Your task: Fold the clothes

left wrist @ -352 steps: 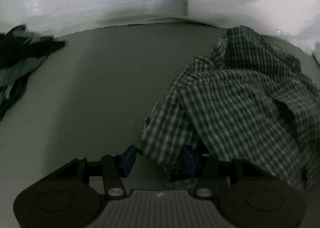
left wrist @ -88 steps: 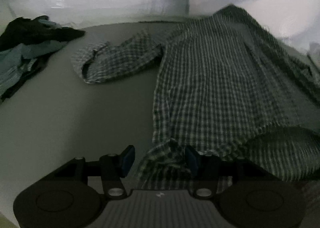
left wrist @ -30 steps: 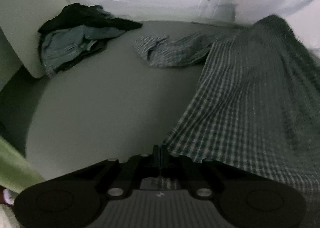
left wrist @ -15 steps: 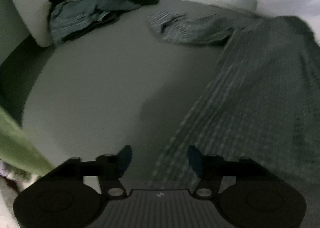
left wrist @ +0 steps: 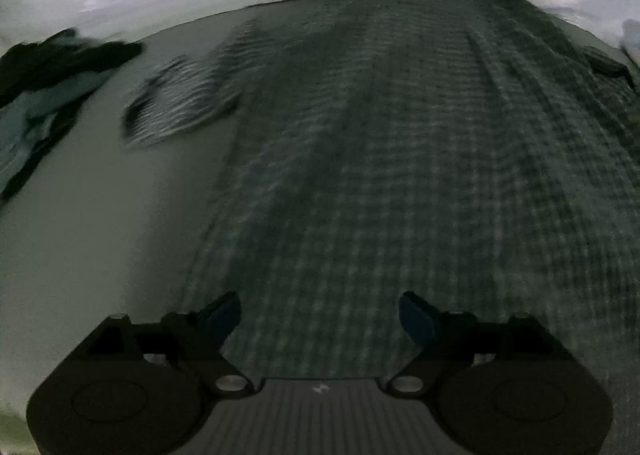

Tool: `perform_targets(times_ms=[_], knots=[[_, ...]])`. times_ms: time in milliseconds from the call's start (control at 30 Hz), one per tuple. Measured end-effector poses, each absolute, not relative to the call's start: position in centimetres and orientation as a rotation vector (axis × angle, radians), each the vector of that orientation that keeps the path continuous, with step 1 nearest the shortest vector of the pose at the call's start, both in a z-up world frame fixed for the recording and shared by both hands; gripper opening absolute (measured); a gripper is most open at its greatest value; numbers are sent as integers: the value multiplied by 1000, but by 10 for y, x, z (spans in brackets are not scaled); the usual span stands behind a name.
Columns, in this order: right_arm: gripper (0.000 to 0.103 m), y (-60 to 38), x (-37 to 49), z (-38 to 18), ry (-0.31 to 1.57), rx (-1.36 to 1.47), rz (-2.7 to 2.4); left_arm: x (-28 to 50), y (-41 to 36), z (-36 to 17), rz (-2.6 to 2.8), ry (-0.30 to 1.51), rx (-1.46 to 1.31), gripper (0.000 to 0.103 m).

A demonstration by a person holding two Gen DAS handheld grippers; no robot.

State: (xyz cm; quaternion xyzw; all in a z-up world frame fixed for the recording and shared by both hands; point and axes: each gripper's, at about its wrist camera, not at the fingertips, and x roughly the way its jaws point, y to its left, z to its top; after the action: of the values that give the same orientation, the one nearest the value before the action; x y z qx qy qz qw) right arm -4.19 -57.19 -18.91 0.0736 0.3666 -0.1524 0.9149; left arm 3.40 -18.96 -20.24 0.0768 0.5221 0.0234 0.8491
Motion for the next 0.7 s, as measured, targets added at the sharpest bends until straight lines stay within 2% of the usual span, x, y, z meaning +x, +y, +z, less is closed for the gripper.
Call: perform_targets(times_ms=[200, 267, 300, 367, 433, 467, 600, 700], knots=[[22, -569, 19, -193, 767, -3, -272, 80, -221, -219, 34, 1118, 196, 94], [23, -568, 45, -194, 756, -44, -245, 92, -225, -225, 54, 1120, 217, 103], [23, -567, 60, -195, 745, -64, -227, 97, -227, -227, 60, 1121, 223, 103], [27, -565, 92, -197, 726, -97, -191, 102, -227, -228, 48, 1122, 214, 103], [37, -561, 125, -201, 707, -130, -155, 108, -225, -230, 42, 1132, 191, 103], [37, -558, 142, -203, 699, -144, -130, 111, -222, -230, 42, 1144, 169, 103], [48, -548, 196, -221, 703, -165, -58, 121, -202, -234, 49, 1213, 15, 103], [43, -549, 218, -239, 756, -148, -84, 127, -201, -234, 26, 1235, 21, 103]])
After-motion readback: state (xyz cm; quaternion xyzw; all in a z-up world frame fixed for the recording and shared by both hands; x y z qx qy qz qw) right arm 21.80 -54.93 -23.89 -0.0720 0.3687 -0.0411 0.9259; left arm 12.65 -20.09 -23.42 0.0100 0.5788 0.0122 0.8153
